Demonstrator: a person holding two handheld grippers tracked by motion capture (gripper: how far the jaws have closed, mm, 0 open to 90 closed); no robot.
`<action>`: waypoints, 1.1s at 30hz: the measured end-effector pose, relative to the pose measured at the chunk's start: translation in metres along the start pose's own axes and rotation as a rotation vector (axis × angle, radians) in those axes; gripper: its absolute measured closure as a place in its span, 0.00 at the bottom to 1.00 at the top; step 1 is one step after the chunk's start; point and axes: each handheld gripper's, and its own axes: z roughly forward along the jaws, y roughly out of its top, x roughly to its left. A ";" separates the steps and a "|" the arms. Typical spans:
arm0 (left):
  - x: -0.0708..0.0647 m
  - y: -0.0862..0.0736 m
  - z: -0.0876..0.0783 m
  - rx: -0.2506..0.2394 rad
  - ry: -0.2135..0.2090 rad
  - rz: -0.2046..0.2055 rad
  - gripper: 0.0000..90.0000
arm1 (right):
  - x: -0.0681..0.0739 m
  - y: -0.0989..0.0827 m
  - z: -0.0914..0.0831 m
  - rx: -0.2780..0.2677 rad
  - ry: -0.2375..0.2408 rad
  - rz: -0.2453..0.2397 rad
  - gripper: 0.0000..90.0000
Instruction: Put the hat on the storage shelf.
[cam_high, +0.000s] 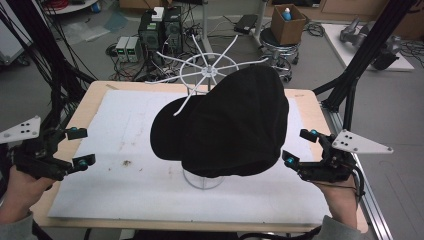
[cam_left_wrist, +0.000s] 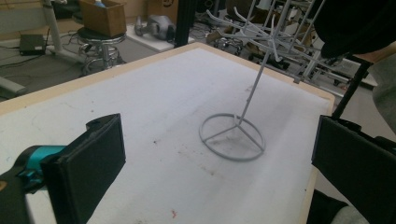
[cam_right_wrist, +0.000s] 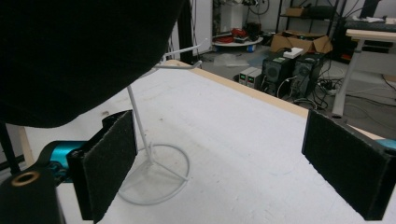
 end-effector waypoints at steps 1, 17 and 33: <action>0.000 0.000 0.000 0.000 0.002 -0.002 0.03 | -0.001 0.000 0.000 -0.004 -0.002 -0.003 0.11; 0.001 0.001 -0.001 -0.001 0.006 -0.007 0.03 | -0.002 -0.003 0.002 0.015 0.003 0.009 0.11; -0.002 0.000 0.007 0.030 0.022 0.011 0.03 | 0.000 -0.001 0.002 0.026 -0.010 0.003 0.11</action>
